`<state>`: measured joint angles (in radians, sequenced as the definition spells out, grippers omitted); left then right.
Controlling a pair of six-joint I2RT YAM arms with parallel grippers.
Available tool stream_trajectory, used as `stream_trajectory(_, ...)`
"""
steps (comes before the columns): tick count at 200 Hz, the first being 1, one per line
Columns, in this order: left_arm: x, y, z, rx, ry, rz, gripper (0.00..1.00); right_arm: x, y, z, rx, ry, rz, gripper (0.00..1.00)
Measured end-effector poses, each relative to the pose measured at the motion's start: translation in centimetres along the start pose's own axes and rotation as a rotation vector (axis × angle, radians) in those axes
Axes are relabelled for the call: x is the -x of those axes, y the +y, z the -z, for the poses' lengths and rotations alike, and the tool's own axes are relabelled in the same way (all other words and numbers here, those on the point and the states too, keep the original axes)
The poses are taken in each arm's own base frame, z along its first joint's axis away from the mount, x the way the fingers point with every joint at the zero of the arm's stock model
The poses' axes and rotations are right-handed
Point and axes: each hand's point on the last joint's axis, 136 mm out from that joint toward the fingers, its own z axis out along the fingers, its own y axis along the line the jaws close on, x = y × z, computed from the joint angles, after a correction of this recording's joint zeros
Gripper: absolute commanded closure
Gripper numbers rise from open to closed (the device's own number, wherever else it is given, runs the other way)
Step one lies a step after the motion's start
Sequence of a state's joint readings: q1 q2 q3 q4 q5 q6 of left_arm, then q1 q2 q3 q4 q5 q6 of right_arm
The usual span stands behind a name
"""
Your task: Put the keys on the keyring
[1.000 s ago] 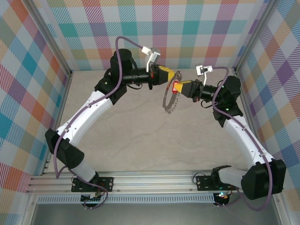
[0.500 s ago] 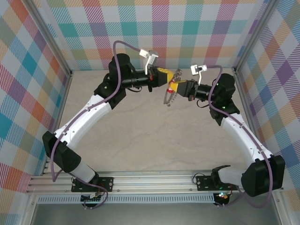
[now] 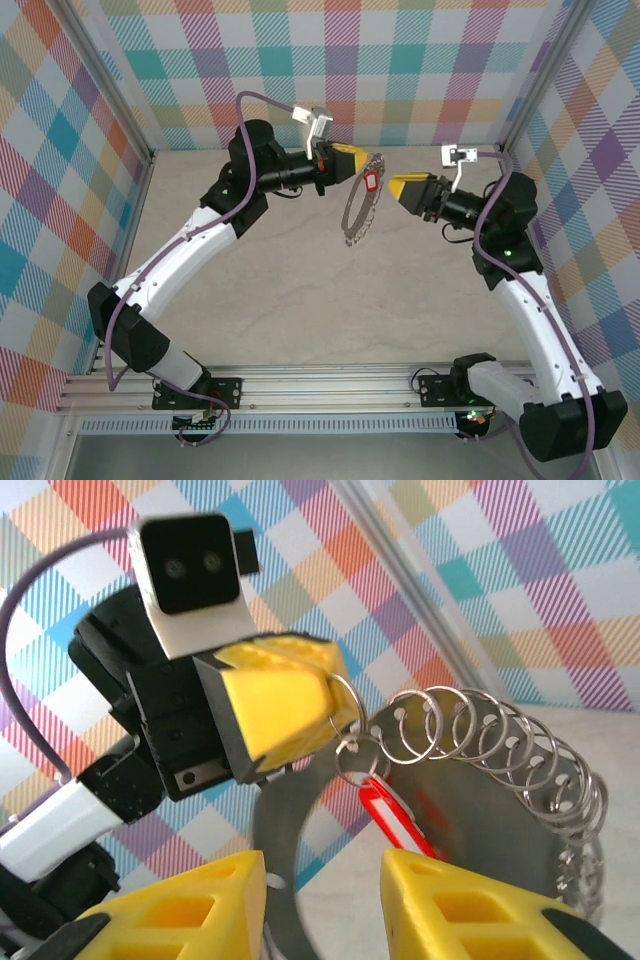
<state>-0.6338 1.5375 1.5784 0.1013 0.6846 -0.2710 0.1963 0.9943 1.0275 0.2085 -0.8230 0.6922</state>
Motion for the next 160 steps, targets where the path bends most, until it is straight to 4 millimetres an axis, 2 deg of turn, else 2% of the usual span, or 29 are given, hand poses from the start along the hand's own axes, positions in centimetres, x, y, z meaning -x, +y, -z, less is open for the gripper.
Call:
stream_trajectory(35,-0.4,0.7,-0.1,0.022,-0.011,0.028,1.00,1.2,-0.8,-0.3,-0.021,-0.053,-0.012,0.64)
stream_trajectory(90,0.1,0.9,-0.1,0.030,-0.037,0.042,1.00,1.8,-3.8,-2.6,-0.002,-0.062,-0.118,0.64)
stream_trajectory(160,0.1,0.9,-0.1,0.030,-0.038,0.042,1.00,2.8,-1.4,-3.5,0.068,-0.074,-0.083,0.68)
